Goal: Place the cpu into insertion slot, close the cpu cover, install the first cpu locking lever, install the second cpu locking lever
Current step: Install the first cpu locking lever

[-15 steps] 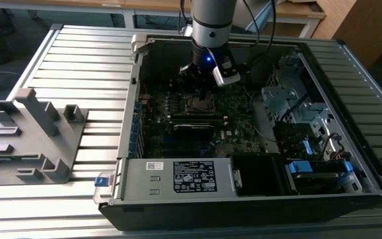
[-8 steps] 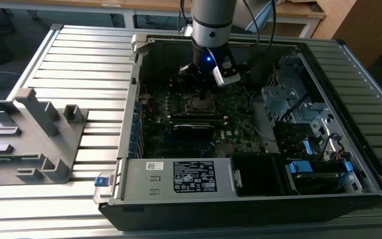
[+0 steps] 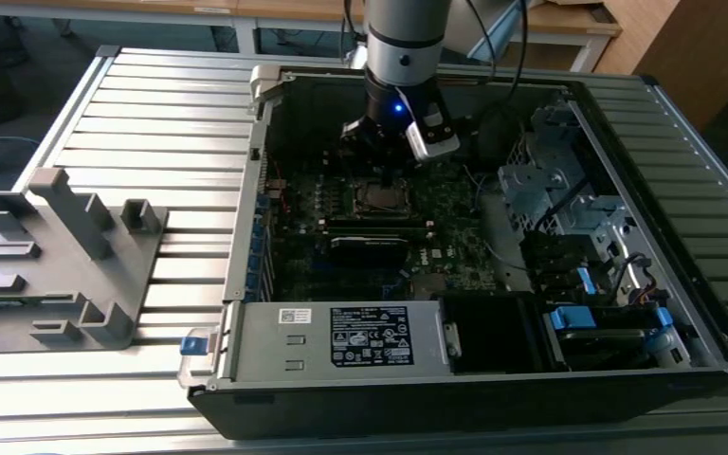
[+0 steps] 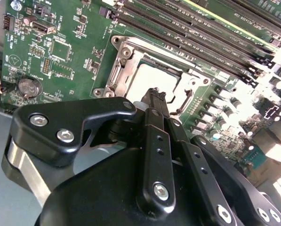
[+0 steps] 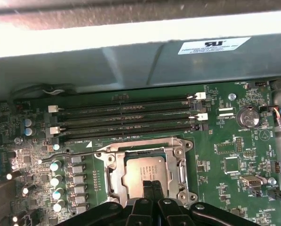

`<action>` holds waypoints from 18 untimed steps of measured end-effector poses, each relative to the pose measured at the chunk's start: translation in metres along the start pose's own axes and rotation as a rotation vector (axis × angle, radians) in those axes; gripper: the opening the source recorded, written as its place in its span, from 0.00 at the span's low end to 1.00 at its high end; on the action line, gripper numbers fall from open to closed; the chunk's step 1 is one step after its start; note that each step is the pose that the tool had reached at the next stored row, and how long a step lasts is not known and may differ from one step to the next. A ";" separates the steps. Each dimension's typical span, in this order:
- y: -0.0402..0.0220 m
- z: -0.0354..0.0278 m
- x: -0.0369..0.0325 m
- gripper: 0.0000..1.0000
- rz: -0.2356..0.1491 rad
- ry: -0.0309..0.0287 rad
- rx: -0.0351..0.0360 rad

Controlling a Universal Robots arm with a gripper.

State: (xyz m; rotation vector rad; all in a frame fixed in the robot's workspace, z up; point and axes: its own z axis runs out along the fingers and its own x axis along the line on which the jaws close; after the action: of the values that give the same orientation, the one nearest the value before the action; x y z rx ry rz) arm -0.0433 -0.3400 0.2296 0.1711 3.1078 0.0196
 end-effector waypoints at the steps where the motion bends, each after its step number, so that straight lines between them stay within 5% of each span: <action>1: 0.0000 -0.0016 0.0000 0.11 0.000 0.0000 0.0000; 10: 0.0002 -0.0162 -0.0004 0.11 0.000 0.0001 -0.0003; 18: 0.0001 -0.0168 0.0010 0.11 0.000 0.0001 -0.0003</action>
State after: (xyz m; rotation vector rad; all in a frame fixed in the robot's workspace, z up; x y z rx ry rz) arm -0.0448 -0.3400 0.2464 0.1712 3.1079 0.0201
